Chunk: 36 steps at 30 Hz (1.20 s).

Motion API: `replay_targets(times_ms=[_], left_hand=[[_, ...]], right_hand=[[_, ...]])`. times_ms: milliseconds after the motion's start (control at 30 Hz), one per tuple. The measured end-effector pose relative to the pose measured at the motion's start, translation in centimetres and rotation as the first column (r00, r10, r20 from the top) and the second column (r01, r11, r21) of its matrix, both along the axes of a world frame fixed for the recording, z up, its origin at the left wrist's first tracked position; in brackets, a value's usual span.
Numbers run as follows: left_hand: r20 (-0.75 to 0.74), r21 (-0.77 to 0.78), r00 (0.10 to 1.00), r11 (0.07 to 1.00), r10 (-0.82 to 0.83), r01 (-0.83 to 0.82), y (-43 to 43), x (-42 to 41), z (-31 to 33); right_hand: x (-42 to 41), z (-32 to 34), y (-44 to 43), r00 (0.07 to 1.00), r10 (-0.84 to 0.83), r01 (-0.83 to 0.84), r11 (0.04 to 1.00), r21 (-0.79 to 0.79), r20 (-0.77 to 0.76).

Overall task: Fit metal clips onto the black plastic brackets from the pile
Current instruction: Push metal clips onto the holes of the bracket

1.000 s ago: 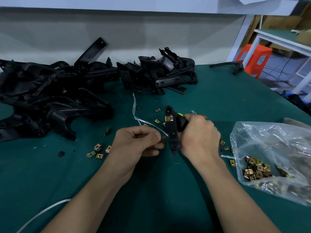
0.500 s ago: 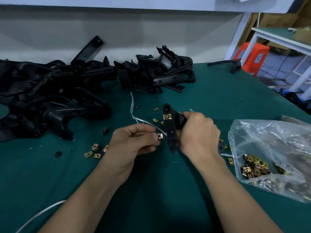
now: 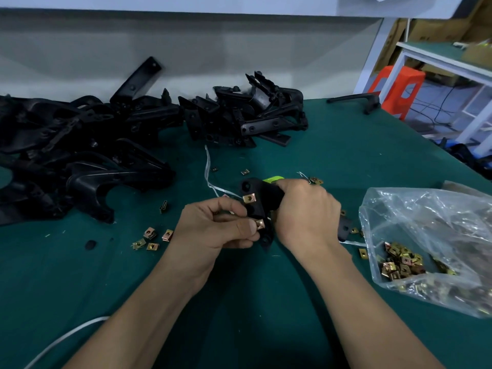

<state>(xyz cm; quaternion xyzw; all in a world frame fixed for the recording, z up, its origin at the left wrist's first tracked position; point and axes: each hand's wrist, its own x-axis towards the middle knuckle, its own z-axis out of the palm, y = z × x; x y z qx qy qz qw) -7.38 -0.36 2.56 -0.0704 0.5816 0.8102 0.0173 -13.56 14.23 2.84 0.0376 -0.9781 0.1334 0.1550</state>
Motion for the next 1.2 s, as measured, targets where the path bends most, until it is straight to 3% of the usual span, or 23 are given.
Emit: replay_targets(times_ms=[200,600,967,1200], left_hand=[[-0.001,0.022,0.999,0.999,0.040,-0.040,-0.6,-0.2,-0.2],[-0.022,0.007,1.000,1.000,-0.011,0.011,-0.8,-0.2,-0.2],[-0.076,0.014,0.997,1.000,-0.002,0.003,-0.9,-0.2,-0.4],[-0.064,0.020,0.998,1.000,-0.020,0.022,-1.0,-0.2,-0.3]], right_hand=[[-0.2,0.1,0.6,0.998,-0.061,0.055,0.988,-0.144,-0.031],[0.1,0.5,0.3,0.999,0.043,-0.045,0.998,-0.051,-0.030],[0.4,0.5,-0.1,0.993,0.062,-0.047,0.988,-0.147,0.097],[0.7,1.2,-0.1,1.000,-0.019,0.019,0.999,-0.030,-0.004]])
